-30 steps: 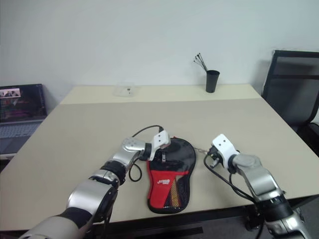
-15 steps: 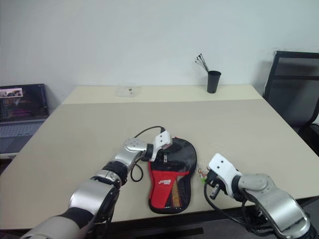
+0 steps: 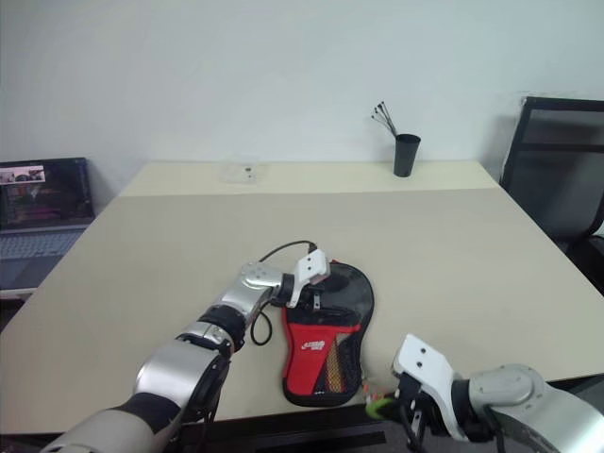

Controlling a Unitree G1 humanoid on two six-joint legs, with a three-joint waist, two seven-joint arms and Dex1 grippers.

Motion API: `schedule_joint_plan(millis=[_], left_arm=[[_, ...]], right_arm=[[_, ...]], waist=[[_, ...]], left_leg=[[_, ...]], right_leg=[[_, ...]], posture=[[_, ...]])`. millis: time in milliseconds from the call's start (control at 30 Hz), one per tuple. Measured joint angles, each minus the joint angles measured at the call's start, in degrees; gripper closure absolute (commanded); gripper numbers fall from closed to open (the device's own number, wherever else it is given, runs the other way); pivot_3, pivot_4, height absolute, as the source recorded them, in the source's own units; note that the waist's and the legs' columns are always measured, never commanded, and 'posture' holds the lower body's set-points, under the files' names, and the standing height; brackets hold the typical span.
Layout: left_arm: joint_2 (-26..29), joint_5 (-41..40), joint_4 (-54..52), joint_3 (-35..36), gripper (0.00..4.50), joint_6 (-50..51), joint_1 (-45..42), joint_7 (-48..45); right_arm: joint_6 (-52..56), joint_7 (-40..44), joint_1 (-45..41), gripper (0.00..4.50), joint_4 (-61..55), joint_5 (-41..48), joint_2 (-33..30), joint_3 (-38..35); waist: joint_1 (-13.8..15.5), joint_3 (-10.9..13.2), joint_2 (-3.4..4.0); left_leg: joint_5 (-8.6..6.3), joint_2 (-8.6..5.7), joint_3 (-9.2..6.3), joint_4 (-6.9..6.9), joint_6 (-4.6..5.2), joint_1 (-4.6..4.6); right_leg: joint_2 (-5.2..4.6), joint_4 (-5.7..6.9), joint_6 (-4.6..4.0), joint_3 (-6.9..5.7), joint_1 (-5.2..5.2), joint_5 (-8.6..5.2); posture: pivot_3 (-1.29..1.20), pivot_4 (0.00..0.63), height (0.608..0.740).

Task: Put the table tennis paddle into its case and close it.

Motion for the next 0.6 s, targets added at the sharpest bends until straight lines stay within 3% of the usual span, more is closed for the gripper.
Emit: schedule_joint_plan(millis=[367, 600], left_arm=[[0.0, 0.0, 0.0, 0.0, 0.1, 0.1, 0.0, 0.0], [0.0, 0.0, 0.0, 0.0, 0.1, 0.1, 0.1, 0.0]], right_arm=[[-0.1, -4.0, -1.3, 4.49, 0.3, 5.5, 2.3, 2.0], [-0.6, -3.8, -1.8, 2.31, 0.5, 8.7, 0.1, 0.5]], waist=[[0.0, 0.0, -0.01], [0.0, 0.0, -0.01]], left_leg=[[0.0, 0.02, -0.03, 0.0, 0.0, 0.0], [-0.01, 0.03, -0.02, -0.01, 0.0, 0.0]], right_leg=[[0.0, -0.01, 0.0, -0.03, 0.0, 0.0], [0.0, -0.01, 0.0, -0.03, 0.0, 0.0]], posture=[[0.0, 0.15, 0.74], [0.0, 0.15, 0.74]])
